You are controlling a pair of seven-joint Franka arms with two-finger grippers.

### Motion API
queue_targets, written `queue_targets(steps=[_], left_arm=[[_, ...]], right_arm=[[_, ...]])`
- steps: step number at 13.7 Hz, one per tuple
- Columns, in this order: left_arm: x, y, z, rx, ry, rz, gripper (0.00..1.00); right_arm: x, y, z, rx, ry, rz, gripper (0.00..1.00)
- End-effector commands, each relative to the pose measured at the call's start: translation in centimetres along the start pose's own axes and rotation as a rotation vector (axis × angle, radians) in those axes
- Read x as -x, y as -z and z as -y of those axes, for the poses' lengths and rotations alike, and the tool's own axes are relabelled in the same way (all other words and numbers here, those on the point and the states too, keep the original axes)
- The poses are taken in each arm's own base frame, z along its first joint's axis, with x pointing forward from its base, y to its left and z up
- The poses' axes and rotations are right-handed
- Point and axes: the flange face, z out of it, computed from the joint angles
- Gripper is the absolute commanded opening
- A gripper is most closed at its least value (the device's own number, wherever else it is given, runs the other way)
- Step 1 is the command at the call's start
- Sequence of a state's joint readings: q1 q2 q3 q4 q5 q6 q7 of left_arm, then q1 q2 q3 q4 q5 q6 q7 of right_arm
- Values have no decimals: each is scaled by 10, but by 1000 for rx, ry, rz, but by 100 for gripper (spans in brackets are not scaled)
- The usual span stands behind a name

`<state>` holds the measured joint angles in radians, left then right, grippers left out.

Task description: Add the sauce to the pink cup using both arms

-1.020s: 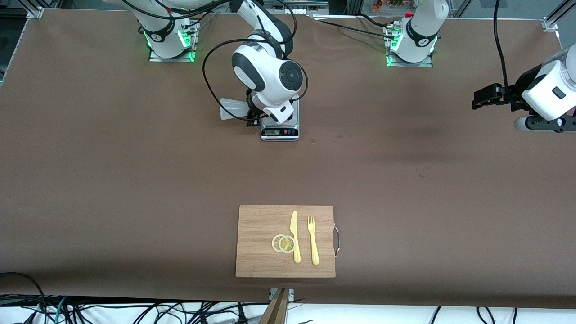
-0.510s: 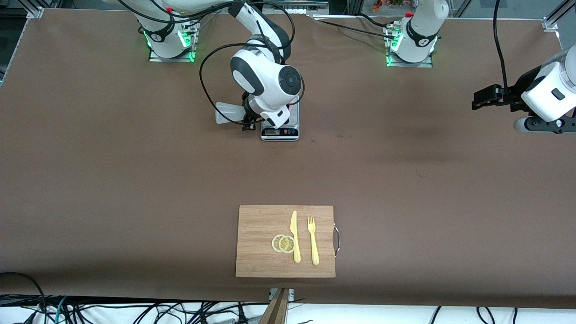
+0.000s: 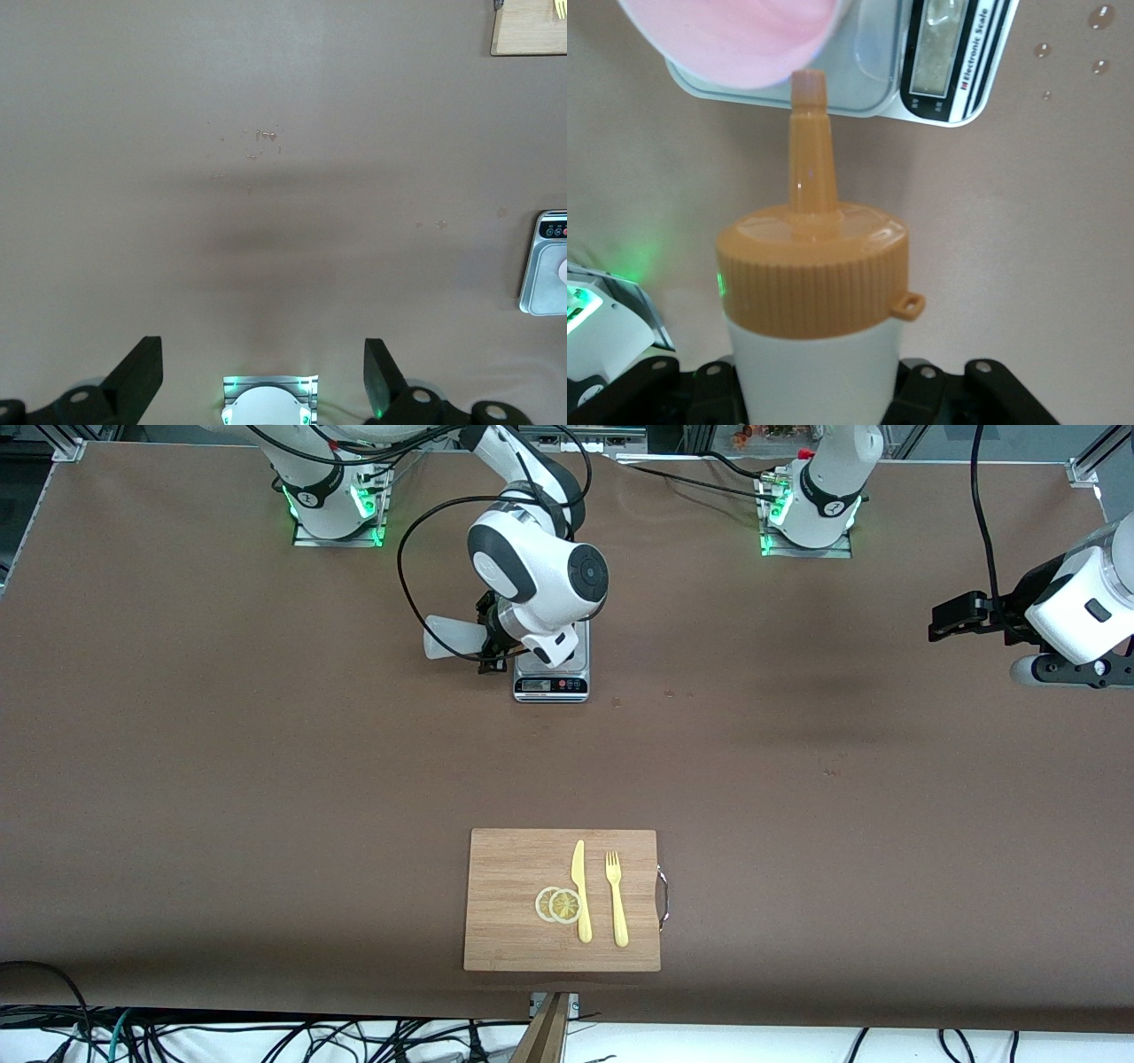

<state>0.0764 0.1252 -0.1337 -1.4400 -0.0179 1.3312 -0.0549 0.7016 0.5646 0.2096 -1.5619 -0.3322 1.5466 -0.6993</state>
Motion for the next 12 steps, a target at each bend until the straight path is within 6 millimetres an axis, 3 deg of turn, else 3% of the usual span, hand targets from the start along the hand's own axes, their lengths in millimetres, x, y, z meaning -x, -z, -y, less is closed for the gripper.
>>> queue_targets(steps=[1, 7, 12], left_arm=[[-1, 4, -1, 0, -21, -9, 100], [-1, 6, -1, 0, -21, -12, 100], [-2, 5, -2, 0, -22, -10, 100]], right_arm=[[-3, 10, 6, 13, -8, 46, 0], [-4, 24, 16, 22, 0, 85, 0], [-11, 21, 20, 26, -4, 99, 0]])
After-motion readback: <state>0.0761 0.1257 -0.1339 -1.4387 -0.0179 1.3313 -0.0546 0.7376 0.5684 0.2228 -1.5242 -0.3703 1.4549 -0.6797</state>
